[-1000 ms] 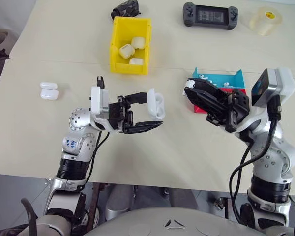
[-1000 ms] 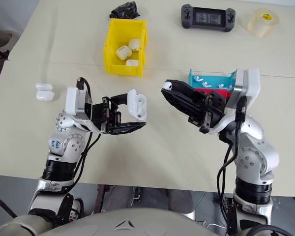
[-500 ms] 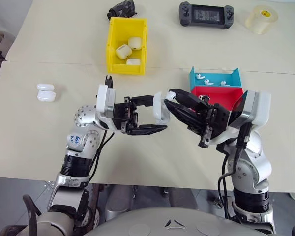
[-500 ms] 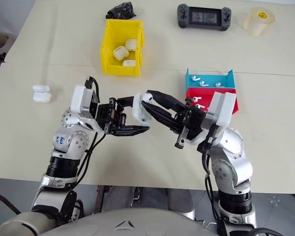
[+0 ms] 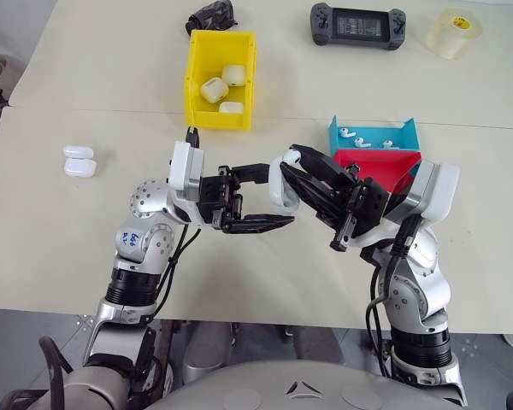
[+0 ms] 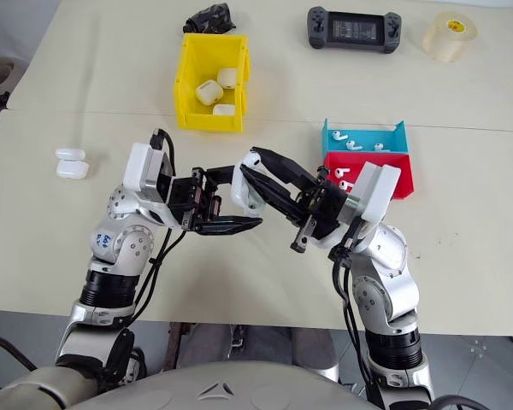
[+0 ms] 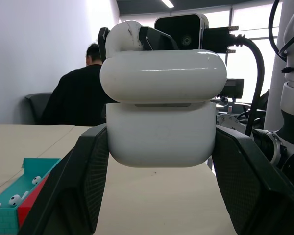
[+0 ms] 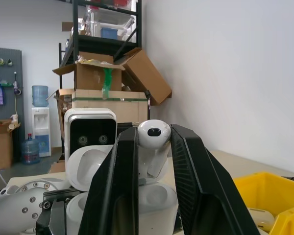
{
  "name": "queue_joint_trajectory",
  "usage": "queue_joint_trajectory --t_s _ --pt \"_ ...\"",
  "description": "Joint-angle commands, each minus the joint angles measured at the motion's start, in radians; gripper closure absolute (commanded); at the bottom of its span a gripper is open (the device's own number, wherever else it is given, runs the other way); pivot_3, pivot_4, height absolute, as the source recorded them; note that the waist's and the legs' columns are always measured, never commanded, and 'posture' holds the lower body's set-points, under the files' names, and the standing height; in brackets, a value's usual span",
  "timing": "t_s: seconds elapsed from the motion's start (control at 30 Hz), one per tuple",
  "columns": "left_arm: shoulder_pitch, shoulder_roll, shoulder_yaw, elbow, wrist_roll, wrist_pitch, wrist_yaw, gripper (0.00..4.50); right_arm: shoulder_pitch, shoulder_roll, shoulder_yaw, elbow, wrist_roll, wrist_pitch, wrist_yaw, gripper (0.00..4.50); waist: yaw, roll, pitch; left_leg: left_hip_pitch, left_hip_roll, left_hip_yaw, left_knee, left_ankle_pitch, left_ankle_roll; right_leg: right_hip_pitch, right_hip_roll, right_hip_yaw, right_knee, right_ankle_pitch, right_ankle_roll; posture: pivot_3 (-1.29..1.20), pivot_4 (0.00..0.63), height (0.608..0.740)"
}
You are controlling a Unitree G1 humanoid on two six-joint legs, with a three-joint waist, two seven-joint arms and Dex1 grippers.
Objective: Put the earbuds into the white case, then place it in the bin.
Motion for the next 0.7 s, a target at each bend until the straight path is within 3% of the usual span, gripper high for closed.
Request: queue_joint_trajectory --t_s 0.03,0.33,0.7 --pt "-0.013 -0.015 0.014 -0.053 -0.028 -0.012 0.010 1.73 0.008 -0.022 0.001 -0.002 0.021 0.020 0.003 3.75 0.000 0.000 0.000 0.000 0.000 0.000 0.000 0.000 0.000 0.000 0.000 0.000 0.000 0.000 0.000 0.00 0.150 0.740" --pt "-0.025 -0.028 0.027 -0.052 -0.026 -0.016 0.029 1.73 0.008 -0.106 0.027 -0.035 0.104 0.134 0.027 3.75 0.000 0.000 0.000 0.000 0.000 0.000 0.000 0.000 0.000 0.000 0.000 0.000 0.000 0.000 0.000 0.00 0.150 0.740" --pt "-0.034 -0.034 0.038 -0.048 -0.025 -0.025 0.036 1.73 -0.003 -0.169 -0.018 -0.023 0.113 0.143 0.019 3.75 0.001 0.000 0.000 0.000 0.000 0.000 0.000 0.000 0.000 0.000 0.000 0.000 0.000 0.000 0.000 0.00 0.150 0.740"
